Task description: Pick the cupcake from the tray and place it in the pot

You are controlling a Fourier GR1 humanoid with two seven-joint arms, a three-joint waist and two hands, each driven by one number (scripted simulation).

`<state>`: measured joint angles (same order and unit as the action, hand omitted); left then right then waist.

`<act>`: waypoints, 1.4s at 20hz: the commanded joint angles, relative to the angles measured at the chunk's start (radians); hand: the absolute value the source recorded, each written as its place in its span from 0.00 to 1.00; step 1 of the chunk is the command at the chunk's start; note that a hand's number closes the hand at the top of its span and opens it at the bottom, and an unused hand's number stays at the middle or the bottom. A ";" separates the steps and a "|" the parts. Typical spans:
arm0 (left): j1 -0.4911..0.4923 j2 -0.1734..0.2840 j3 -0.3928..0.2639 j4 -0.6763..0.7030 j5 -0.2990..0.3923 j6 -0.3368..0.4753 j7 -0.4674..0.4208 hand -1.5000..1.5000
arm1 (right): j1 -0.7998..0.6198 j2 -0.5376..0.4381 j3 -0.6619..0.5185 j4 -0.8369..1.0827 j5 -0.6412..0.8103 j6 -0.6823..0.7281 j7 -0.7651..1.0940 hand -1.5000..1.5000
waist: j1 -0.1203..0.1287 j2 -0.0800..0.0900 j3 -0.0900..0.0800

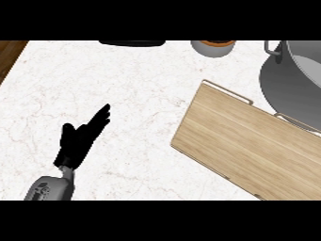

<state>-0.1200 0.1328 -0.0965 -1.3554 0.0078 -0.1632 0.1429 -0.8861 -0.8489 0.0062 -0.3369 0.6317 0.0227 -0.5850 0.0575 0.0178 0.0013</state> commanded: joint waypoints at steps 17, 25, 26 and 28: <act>-0.026 -0.010 0.007 -0.010 -0.007 0.009 0.033 0.50 | -0.157 0.229 -0.032 0.209 0.021 0.092 0.222 0.00 | 0.000 0.007 0.005; 0.020 0.016 0.021 -0.013 0.006 -0.019 -0.009 0.50 | -0.218 0.179 -0.341 0.202 -0.281 0.055 0.200 0.00 | -0.014 -0.001 0.002; 0.004 0.019 0.041 0.007 0.010 -0.013 -0.022 0.50 | -0.196 0.132 -0.356 0.202 -0.291 0.046 0.182 0.00 | -0.020 0.003 0.002; 0.014 -0.014 0.010 0.001 -0.018 0.015 -0.029 0.50 | -0.208 0.106 -0.408 0.205 -0.341 0.027 0.202 0.00 | -0.016 0.003 0.002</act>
<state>-0.1098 0.1299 -0.0803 -1.3539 0.0005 -0.1593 0.1298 -1.0786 -0.6966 -0.3000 -0.1344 0.3867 0.0820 -0.3975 0.0408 0.0199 0.0040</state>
